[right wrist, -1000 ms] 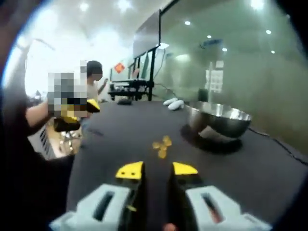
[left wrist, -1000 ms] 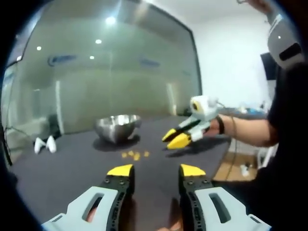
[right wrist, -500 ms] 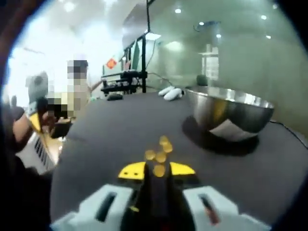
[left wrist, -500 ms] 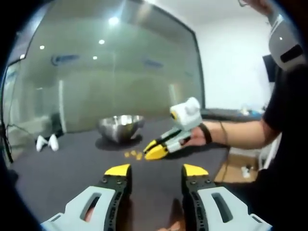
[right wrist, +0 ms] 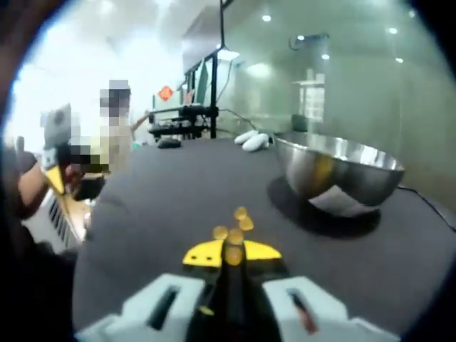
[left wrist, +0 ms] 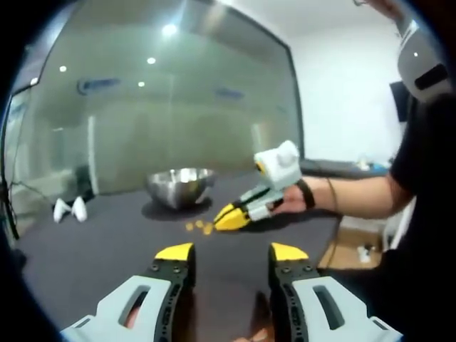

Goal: Pick up the QQ candy scattered on the table and place it into the stainless steel bowl on the table

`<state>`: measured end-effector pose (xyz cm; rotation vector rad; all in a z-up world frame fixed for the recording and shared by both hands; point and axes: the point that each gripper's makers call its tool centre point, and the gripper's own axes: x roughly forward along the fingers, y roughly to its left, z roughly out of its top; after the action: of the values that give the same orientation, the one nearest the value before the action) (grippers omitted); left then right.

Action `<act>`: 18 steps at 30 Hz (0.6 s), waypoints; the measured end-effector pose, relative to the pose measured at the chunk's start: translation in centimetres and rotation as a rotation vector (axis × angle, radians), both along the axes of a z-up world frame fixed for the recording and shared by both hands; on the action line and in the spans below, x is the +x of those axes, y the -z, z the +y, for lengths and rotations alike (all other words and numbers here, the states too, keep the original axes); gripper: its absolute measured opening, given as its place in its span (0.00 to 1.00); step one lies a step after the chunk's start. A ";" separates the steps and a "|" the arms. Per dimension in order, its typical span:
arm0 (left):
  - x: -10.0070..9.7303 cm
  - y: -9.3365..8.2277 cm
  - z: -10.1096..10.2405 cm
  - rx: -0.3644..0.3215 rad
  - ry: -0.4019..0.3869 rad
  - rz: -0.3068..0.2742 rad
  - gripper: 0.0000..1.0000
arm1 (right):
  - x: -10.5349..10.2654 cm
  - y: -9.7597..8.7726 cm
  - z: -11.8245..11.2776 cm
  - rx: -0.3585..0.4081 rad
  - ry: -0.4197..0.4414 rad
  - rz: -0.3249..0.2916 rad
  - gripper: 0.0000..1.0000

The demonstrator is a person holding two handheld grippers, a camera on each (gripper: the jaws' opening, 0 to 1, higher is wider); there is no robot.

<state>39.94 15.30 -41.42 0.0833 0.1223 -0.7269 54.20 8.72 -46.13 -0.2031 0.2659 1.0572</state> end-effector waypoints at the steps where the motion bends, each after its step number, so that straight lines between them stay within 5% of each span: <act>1: 0.0 0.0 0.0 0.001 0.000 0.000 0.42 | -0.1 -0.6 -0.2 0.015 0.001 0.004 0.10; 11: 0.3 -0.2 0.2 0.013 -0.017 -0.019 0.41 | 3.5 -8.8 -3.5 0.121 0.156 -0.169 0.10; 15: 0.2 0.0 0.0 0.015 -0.013 -0.011 0.41 | 6.4 -12.7 -4.7 0.163 0.288 -0.332 0.10; 18: -0.1 0.0 -0.2 0.019 -0.007 -0.011 0.41 | 8.0 -13.9 -4.0 0.119 0.296 -0.368 0.10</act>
<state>39.87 15.12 -41.41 0.1048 0.1190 -0.7187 62.20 4.72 -32.25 -0.2385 -0.0986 0.7218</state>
